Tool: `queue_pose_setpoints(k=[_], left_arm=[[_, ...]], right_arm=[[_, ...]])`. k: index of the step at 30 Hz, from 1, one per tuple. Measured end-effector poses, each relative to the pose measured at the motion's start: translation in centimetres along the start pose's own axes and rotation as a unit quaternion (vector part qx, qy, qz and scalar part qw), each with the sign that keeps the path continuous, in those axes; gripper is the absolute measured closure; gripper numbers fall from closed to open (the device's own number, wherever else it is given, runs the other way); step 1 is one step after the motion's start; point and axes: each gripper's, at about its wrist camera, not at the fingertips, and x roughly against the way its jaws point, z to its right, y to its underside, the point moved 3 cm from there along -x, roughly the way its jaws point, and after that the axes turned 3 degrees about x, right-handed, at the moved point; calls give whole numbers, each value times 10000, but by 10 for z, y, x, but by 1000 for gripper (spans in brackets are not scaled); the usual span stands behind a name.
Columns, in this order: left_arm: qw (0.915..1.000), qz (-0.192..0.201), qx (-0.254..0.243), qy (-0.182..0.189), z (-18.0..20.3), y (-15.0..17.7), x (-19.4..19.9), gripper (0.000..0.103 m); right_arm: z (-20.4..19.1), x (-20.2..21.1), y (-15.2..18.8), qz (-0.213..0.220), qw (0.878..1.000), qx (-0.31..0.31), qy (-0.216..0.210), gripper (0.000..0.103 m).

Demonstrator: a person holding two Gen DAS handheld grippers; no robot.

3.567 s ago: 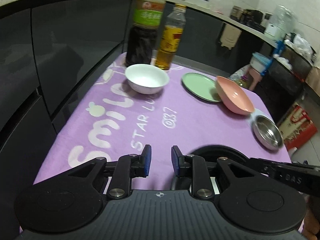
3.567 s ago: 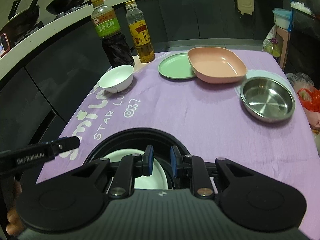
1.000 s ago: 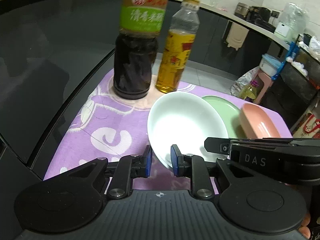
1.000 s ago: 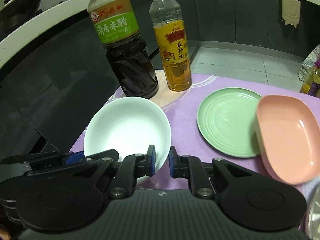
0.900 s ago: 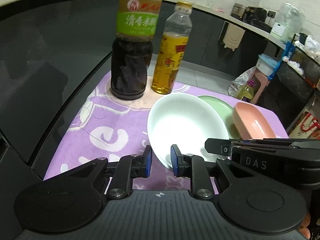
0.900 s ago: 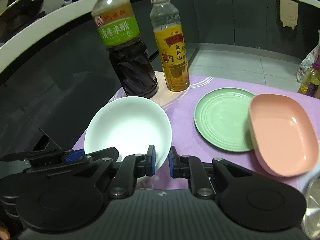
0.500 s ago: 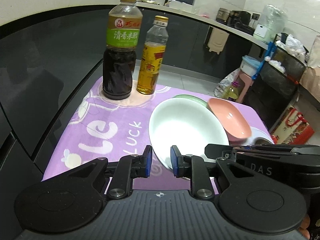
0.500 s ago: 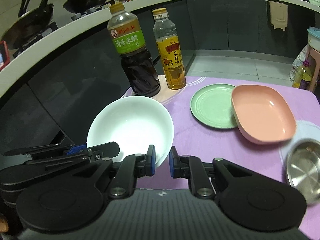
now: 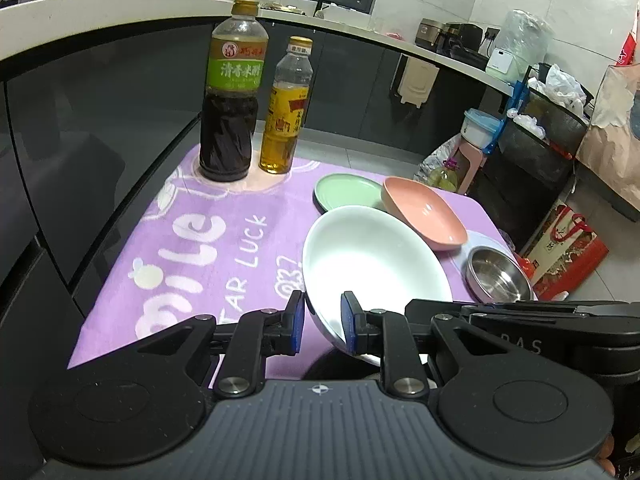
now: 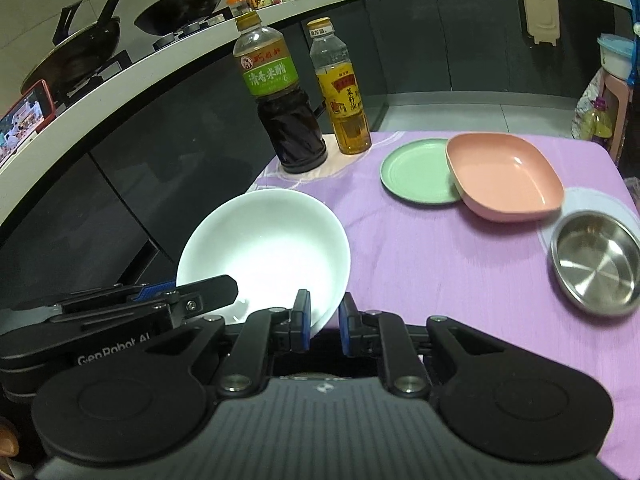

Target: Organize plates and bowls

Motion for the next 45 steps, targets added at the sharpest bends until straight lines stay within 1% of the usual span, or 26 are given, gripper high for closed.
queue_pose_setpoints(k=[4, 12, 20, 33, 45], left_arm=[[9999, -50, 46, 78, 1, 7, 4, 85], [9999, -45, -90, 95, 12, 23, 13, 85], [9996, -153, -179, 156, 22, 37, 17, 85], [9985, -368, -366, 159, 34, 53, 15, 85], [9975, -554, -399, 170, 32, 64, 14, 85]], right_arm=[[0, 8, 9, 5, 10000, -34, 6, 90], [1, 21, 24, -4, 9999, -156, 41, 89], [9, 32, 42, -43, 9996, -280, 43, 89], [22, 37, 59, -155, 9985, -518, 18, 88], [25, 36, 69, -305, 9977, -601, 45, 88]])
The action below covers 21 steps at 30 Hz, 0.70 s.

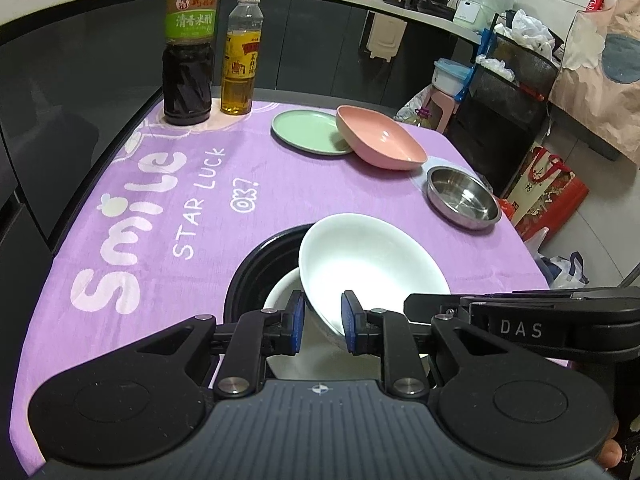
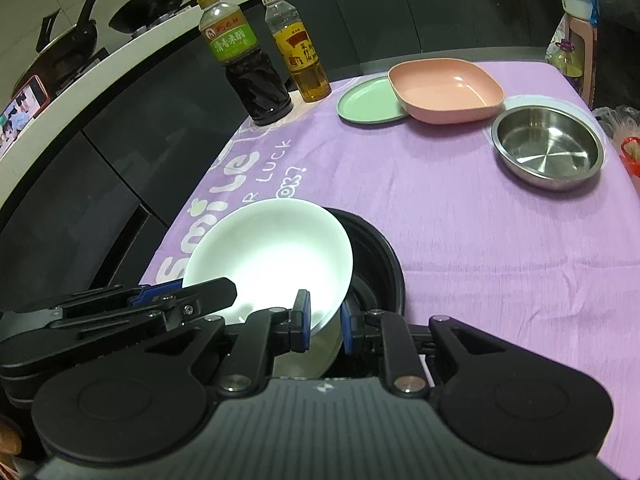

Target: Organize plates and bowls

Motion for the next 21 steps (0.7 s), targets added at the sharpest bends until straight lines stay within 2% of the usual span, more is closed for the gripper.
queue_pose_setpoints(k=[21], left_arm=[[9998, -161, -47, 49, 1, 6, -4, 85]], right_arm=[[1, 1, 4, -33, 9997, 73, 219, 87]])
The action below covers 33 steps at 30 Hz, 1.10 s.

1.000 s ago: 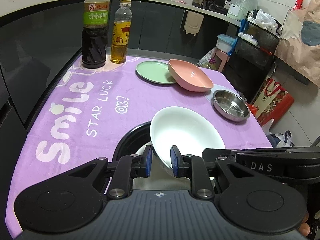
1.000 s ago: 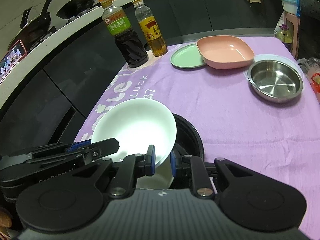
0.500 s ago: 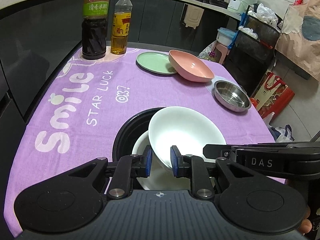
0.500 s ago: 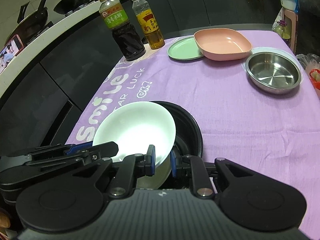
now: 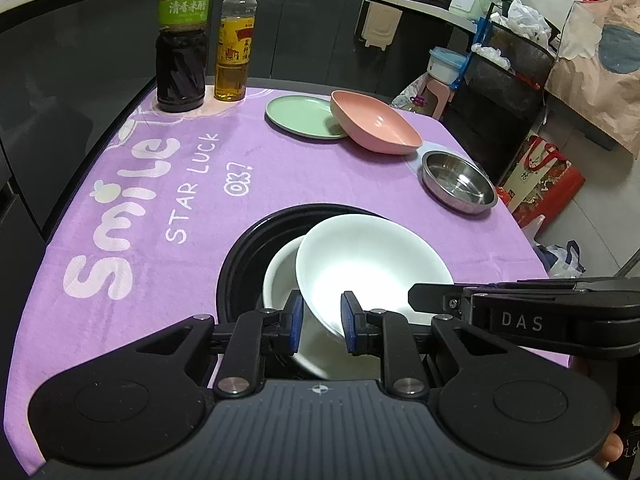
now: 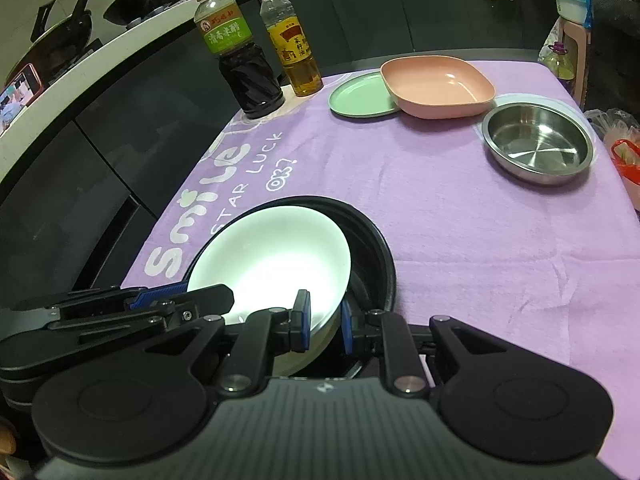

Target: Organize plates and bowls

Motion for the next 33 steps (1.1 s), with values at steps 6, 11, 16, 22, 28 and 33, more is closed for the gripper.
queue_pose_setpoints(k=[6, 11, 16, 22, 28, 33], left_arm=[[10000, -7, 41, -66, -3, 1, 0, 85], [9999, -4, 88, -117, -6, 2, 0, 85], [9998, 35, 119, -147, -9, 3, 1, 84], [9998, 59, 126, -156, -9, 3, 3, 84], [9998, 77, 102, -133, -10, 2, 4, 84], [9995, 292, 49, 86, -9, -3, 14, 84]], right_arm=[[-3, -1, 3, 24, 9998, 177, 114, 87], [-5, -1, 4, 28, 9996, 265, 82, 87], [-4, 0, 3, 51, 9996, 246, 86, 87], [-1, 4, 2, 178, 9996, 187, 121, 87], [-2, 3, 3, 149, 9996, 220, 107, 87], [0, 2, 1, 153, 9996, 192, 123, 87]])
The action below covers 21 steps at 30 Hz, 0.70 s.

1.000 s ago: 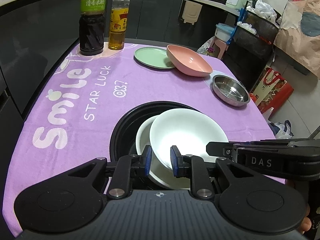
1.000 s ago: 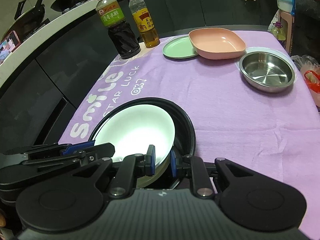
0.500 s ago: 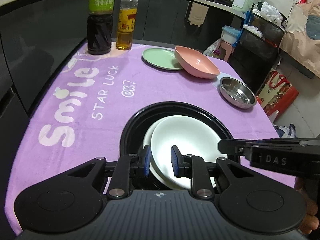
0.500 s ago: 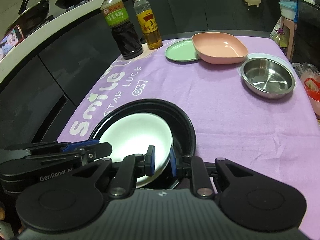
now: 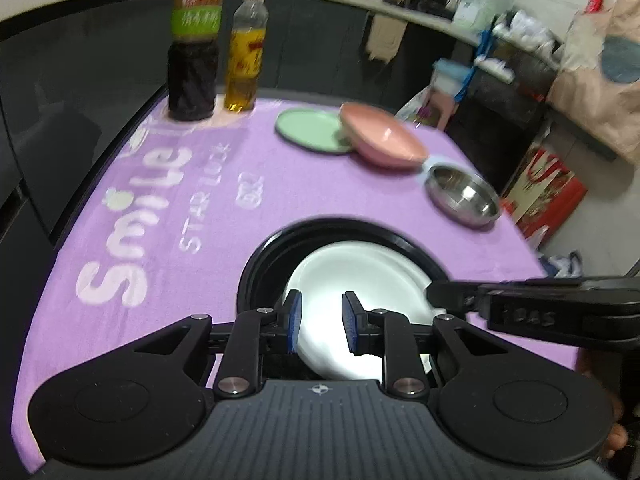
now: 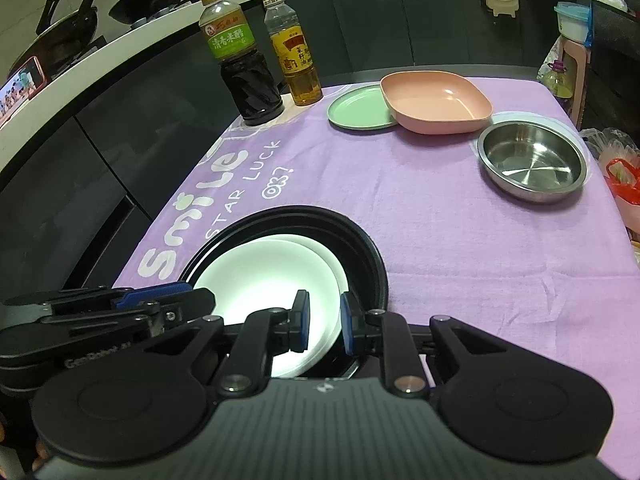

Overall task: Organize plates and bowls
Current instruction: 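Open both grippers and lift away from the stacked bowls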

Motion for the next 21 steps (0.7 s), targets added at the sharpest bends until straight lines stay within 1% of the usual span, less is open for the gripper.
queue_pose_setpoints(k=[2, 4, 8, 15, 18, 21], left_arm=[[9998, 167, -9, 107, 1, -5, 8, 84], [9993, 339, -102, 118, 2, -11, 15, 83], [9981, 581, -166, -128, 2, -26, 16, 82], [9972, 525, -185, -506, -8, -52, -9, 81], [9959, 546, -314, -650, -9, -59, -18, 81], [9950, 467, -441, -765, -9, -64, -30, 81]], right_arm=[[2, 0, -1, 13, 10000, -17, 10, 87], [4, 0, -4, 33, 10000, -43, 21, 87], [8, -1, -11, 80, 9999, -68, 34, 87], [15, -7, -24, 127, 9998, -46, 129, 87], [21, -12, -31, 151, 9997, -86, 195, 87], [27, -18, -38, 147, 9994, -154, 257, 87]])
